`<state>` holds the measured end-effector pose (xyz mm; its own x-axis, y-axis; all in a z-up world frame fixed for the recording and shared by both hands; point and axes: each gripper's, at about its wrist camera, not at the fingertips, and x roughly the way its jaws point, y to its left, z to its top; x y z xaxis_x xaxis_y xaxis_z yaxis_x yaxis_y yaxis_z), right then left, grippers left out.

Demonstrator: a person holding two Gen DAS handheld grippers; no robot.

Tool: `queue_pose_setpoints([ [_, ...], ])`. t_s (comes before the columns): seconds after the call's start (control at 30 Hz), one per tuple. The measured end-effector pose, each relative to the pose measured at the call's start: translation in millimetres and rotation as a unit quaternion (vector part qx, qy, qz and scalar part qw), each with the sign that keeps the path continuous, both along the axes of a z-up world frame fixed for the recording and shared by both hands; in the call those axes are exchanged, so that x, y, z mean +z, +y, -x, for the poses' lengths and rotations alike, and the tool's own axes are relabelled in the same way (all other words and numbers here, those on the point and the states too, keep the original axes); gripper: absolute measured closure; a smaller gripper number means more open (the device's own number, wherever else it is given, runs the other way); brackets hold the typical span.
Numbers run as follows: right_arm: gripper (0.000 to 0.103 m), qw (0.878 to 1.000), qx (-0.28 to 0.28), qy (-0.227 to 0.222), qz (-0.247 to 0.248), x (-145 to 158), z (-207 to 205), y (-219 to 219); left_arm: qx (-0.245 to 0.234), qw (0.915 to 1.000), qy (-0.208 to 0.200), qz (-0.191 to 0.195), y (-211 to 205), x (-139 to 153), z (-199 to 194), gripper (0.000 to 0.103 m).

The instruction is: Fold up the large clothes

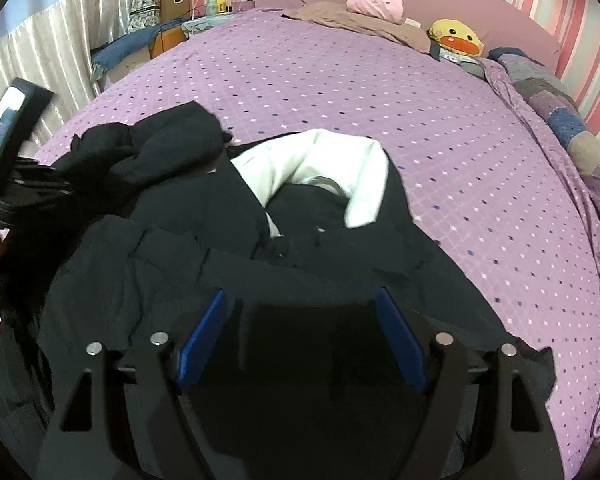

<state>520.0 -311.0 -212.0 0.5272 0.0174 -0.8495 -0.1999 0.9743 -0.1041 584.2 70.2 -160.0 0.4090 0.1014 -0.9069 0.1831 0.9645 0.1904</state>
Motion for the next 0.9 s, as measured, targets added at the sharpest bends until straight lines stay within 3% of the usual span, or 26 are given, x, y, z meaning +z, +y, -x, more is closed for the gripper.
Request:
queue_pose_setpoints([
  [0.1, 0.026, 1.000, -0.006, -0.001, -0.003, 5, 8, -10, -0.010, 0.9991, -0.014, 0.038, 7, 26, 27, 0.094],
  [0.37, 0.026, 1.000, -0.011, -0.004, -0.010, 16, 27, -15, -0.060, 0.9926, -0.039, 0.098, 5, 65, 119, 0.094],
  [0.5, 0.026, 1.000, -0.002, -0.006, 0.002, 18, 40, -10, -0.090, 0.9927, -0.039, 0.071, -9, 66, 155, 0.093],
  [0.57, 0.026, 1.000, 0.001, -0.003, 0.005, 17, 46, -8, -0.095, 0.9943, -0.044, 0.020, -14, 54, 158, 0.091],
  [0.63, 0.026, 1.000, -0.001, 0.005, 0.003, 14, 48, -7, -0.079, 0.9958, -0.043, -0.016, -14, 38, 154, 0.080],
  [0.7, 0.026, 1.000, -0.002, 0.012, -0.002, 11, 50, -5, -0.067, 0.9968, -0.042, -0.012, -7, 30, 149, 0.074],
  [0.83, 0.026, 0.999, 0.000, 0.020, -0.026, 11, 46, 3, -0.040, 0.9969, -0.068, 0.003, 13, 36, 153, 0.027],
  [0.9, 0.026, 0.999, 0.005, 0.020, -0.036, 12, 43, 11, -0.031, 0.9958, -0.086, 0.013, 27, 49, 163, 0.024],
])
